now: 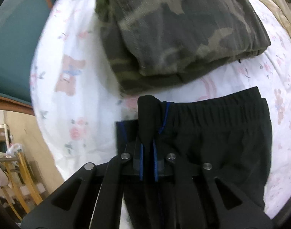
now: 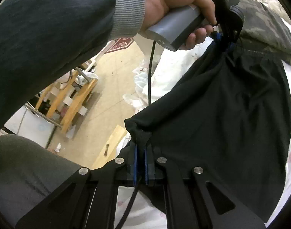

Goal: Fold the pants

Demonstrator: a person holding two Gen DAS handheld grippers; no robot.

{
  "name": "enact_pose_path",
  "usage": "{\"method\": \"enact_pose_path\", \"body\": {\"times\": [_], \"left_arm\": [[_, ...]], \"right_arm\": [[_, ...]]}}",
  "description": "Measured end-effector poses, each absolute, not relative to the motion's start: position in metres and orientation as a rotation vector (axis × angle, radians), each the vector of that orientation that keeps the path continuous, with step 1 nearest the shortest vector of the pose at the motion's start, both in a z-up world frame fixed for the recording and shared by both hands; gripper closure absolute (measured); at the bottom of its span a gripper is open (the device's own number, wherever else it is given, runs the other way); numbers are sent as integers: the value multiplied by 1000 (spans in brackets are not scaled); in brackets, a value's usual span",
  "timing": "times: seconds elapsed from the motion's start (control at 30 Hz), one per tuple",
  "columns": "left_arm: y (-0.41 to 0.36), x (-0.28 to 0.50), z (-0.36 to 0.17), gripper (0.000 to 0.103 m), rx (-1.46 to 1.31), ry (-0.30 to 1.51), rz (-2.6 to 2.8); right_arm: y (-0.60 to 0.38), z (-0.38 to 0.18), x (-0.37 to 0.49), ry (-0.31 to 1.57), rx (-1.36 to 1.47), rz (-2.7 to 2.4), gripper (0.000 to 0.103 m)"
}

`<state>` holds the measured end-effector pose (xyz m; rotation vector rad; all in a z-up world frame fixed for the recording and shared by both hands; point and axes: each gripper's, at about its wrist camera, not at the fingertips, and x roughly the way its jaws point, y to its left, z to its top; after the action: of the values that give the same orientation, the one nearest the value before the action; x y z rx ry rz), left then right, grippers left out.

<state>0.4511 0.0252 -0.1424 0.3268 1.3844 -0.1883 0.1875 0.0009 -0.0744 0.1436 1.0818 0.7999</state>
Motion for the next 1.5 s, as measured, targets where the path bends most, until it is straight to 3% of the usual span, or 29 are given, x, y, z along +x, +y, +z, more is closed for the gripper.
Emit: {"method": "enact_pose_path", "body": {"times": [0.07,0.1,0.13,0.2,0.3,0.37,0.43,0.5,0.57,0.67,0.83,1.0,1.07,1.1,1.2,1.33,1.4,1.5], "left_arm": [[29,447,-143,88,308,1400,-188],[33,443,-139,73,275,1405,-209],[38,438,-134,51,258,1407,-215],[56,424,-111,38,234,1367,-219],[90,396,-70,35,219,1283,-216],[123,374,-41,31,166,1219,-190],[149,350,-16,29,130,1188,-193],[168,325,1,18,105,1167,-157],[186,304,3,14,48,1167,-121],[195,268,-24,14,-134,1246,-116],[175,210,-80,15,-265,1358,-100],[146,184,-128,18,-274,1460,-69],[135,180,-136,34,-250,1487,-85],[129,178,-139,51,-227,1503,-94],[123,170,-137,60,-165,1495,-75],[116,161,-127,86,-88,1467,-48],[111,156,-122,89,-50,1458,-56],[104,152,-115,93,-8,1444,-57]], "right_arm": [[2,-82,190,1111,169,796,98],[2,-88,190,1125,175,798,98],[4,-90,192,1133,169,794,98],[9,-95,191,1146,159,792,97],[22,-96,188,1143,123,806,93],[35,-96,183,1139,78,824,85],[50,-96,170,1146,71,912,67],[64,-93,157,1166,72,996,52],[63,-83,139,1143,78,1057,51],[35,-76,125,1125,97,1035,51],[-87,-76,136,1134,319,805,29],[-225,-110,164,1149,602,426,28],[-266,-140,164,1181,768,352,28],[-266,-140,164,1181,768,352,28],[-270,-164,160,1227,832,396,28],[-241,-169,157,1286,686,466,26],[-232,-167,151,1272,645,492,27],[-229,-171,156,1315,732,585,37]]}}
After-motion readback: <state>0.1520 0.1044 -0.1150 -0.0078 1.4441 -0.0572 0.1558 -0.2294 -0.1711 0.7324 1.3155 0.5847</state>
